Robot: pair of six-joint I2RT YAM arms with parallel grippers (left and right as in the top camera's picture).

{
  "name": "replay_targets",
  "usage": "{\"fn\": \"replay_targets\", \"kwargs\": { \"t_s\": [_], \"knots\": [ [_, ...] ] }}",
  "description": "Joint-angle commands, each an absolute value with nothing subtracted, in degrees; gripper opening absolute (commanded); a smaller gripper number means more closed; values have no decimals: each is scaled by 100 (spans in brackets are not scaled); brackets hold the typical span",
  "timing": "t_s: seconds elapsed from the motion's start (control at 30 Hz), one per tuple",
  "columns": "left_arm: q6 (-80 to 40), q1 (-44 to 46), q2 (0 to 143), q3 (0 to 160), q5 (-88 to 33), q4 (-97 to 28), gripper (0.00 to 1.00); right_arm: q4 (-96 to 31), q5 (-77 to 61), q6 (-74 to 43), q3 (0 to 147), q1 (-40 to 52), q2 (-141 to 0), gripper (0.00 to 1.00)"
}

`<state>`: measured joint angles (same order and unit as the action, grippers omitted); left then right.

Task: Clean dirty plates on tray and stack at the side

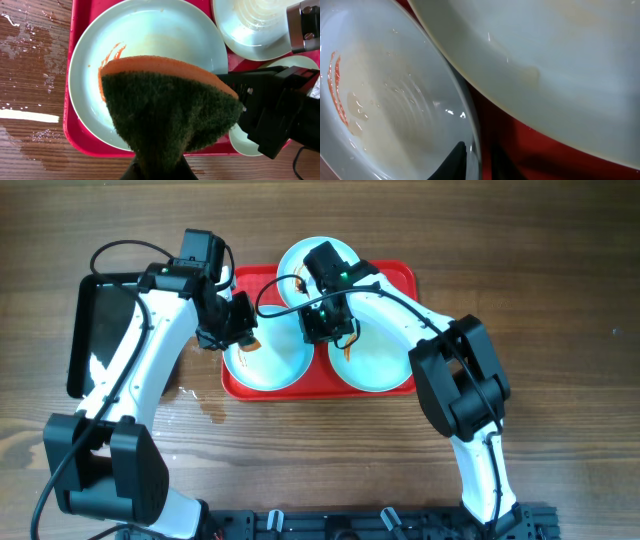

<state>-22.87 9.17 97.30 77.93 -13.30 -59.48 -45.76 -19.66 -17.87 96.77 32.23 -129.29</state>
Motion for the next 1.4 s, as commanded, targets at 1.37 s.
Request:
{"fn": "replay_targets", "kwargs": {
  "t_s": [1.37],
  "knots": [
    [-2383, 1420, 9765, 5083, -1251, -2270, 4, -4292, -1804, -2115, 9603, 3267, -13021, 4]
  ]
}}
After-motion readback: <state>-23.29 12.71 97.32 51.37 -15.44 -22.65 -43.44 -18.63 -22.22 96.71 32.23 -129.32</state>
